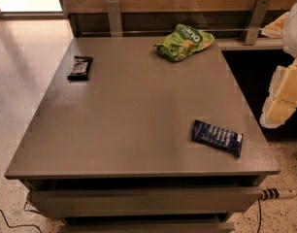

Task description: Move rxbar blueberry near rxbar chocolate

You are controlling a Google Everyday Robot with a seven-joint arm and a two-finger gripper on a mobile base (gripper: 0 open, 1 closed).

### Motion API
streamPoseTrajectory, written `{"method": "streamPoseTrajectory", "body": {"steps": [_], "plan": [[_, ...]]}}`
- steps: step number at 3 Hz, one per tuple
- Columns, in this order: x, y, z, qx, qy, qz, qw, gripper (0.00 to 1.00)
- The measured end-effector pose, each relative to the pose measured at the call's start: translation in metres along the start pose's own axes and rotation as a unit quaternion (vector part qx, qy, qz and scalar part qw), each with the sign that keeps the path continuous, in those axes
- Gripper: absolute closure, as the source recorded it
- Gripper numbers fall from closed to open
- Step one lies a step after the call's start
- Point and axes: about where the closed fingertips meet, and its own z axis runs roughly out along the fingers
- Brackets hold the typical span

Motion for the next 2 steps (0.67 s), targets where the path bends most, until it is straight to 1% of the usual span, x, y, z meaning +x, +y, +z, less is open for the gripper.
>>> {"method": "streamPoseTrajectory", "body": {"steps": [1, 2], "plan": [[0.0000, 0.0000, 0.0000, 0.000, 0.000, 0.000, 1.0000, 0.00], [0.0021, 0.0017, -0.0013, 0.003, -0.016, 0.006, 0.9998, 0.00]]}}
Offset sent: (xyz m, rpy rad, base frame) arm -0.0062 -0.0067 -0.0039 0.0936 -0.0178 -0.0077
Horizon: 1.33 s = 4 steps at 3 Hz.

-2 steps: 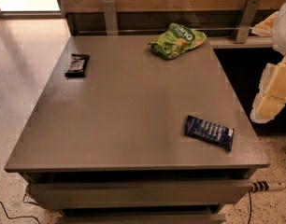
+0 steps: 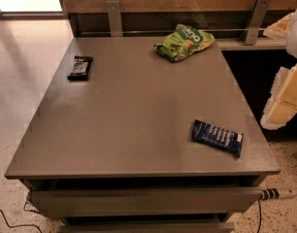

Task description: Move rxbar blueberry near rxbar chocolate

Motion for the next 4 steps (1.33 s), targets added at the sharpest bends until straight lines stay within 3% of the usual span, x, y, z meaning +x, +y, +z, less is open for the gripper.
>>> {"method": "streamPoseTrajectory", "body": {"steps": [1, 2, 3, 4], "plan": [[0.007, 0.005, 0.002, 0.001, -0.041, 0.016, 0.9990, 0.00], [0.030, 0.014, 0.011, 0.008, -0.110, 0.044, 0.9929, 0.00], [0.046, 0.024, 0.029, 0.006, -0.184, 0.070, 0.9804, 0.00], [0.051, 0.030, 0.055, -0.007, -0.245, 0.091, 0.9653, 0.00]]}}
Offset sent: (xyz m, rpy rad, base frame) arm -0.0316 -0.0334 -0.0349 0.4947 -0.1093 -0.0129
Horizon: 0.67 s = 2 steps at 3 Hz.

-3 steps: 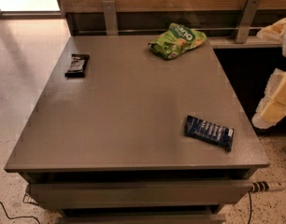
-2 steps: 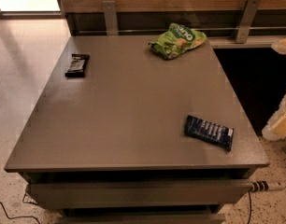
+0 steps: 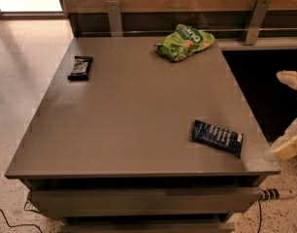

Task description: Move rxbar blueberry near rxbar chocolate

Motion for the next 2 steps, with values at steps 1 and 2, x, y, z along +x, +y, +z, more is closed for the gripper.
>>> {"method": "streamPoseTrajectory", "body": {"steps": [1, 2], "plan": [[0.018, 0.003, 0.031, -0.029, -0.049, 0.026, 0.9980, 0.00], [0.031, 0.008, 0.071, -0.071, -0.073, 0.045, 0.9938, 0.00]]}}
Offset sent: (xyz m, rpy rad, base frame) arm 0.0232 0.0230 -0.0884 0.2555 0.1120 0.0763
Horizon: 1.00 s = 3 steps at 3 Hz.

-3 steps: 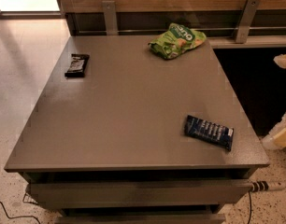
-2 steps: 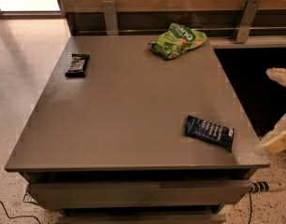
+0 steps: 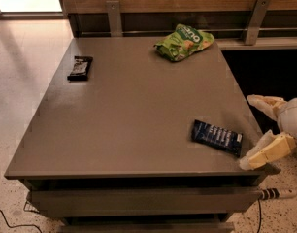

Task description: Move rxbar blueberry near rxbar chocolate

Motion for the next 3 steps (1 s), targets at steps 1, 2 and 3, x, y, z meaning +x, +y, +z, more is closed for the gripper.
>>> {"method": "streamPoseTrajectory", "body": {"steps": [1, 2, 3], "plan": [[0.002, 0.000, 0.005, 0.001, -0.001, 0.002, 1.0000, 0.00], [0.007, 0.000, 0.020, 0.003, -0.006, 0.004, 1.0000, 0.00], [0.012, 0.000, 0.033, 0.003, -0.017, 0.006, 0.9998, 0.00]]}}
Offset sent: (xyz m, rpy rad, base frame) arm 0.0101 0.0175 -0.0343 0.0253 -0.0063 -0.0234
